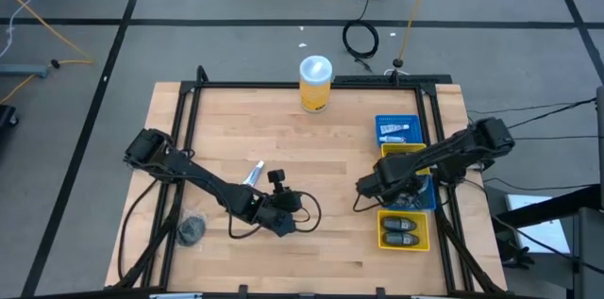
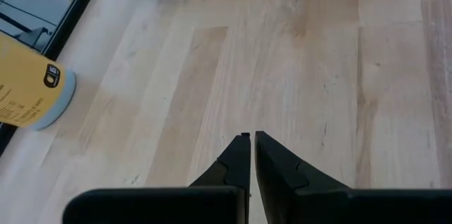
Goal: Pick & Place Travel size toiletries
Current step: Put the black hairbrush into the bottom blue bin
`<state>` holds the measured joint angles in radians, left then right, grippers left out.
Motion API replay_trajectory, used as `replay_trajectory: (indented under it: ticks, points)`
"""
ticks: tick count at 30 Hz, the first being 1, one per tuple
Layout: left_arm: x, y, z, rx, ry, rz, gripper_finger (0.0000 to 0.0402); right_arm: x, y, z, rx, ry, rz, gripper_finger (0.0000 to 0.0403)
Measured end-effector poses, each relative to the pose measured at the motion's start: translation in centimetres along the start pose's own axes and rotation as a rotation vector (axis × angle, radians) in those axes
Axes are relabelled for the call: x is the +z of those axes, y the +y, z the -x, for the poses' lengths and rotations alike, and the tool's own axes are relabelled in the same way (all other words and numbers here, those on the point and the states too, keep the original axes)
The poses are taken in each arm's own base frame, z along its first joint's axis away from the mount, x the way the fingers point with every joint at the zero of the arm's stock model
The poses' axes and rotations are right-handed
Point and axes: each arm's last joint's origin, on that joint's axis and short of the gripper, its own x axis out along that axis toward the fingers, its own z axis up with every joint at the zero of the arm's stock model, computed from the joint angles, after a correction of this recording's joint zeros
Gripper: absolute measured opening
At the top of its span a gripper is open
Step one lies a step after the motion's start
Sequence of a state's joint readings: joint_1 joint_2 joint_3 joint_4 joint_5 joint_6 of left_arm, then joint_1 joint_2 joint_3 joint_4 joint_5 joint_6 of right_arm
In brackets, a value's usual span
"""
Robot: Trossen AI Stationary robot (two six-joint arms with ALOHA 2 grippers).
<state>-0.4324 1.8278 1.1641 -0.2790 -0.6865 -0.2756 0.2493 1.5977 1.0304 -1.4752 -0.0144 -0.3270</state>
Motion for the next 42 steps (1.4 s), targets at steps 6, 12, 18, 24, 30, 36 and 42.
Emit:
replay_trajectory:
  ticks: [6,12,18,24,30,36,42]
  points:
    - [0.0,0.0,0.0,-0.005,0.003,-0.001,0.0021,0.9,-0.4,-0.2,-0.057,-0.043,-0.027,0.0057]
    - [0.0,0.0,0.0,-0.005,0.005,-0.002,0.0021,0.4,-0.3,0.7,-0.093,-0.164,-0.101,0.0113]
    - [0.0,0.0,0.0,-0.005,0.005,0.0,0.0021,-1.5,0.4,2.0,-0.103,-0.294,-0.213,0.0172]
    - [0.0,0.0,0.0,-0.005,0.005,0.007,0.0021,-4.0,1.3,3.4,-0.089,-0.476,-0.318,0.0179]
    - [-0.1,0.0,0.0,-0.005,0.008,0.011,0.0021,-6.3,1.1,3.4,-0.059,-0.557,-0.578,0.0134]
    - [-0.1,0.0,0.0,-0.005,0.008,0.011,0.0021,-6.4,-0.1,0.3,-0.073,-0.45,-0.803,0.0052]
    - [-0.1,0.0,0.0,-0.003,0.007,0.012,0.0021,-6.2,-0.6,-1.5,-0.036,-0.431,-0.954,0.0007]
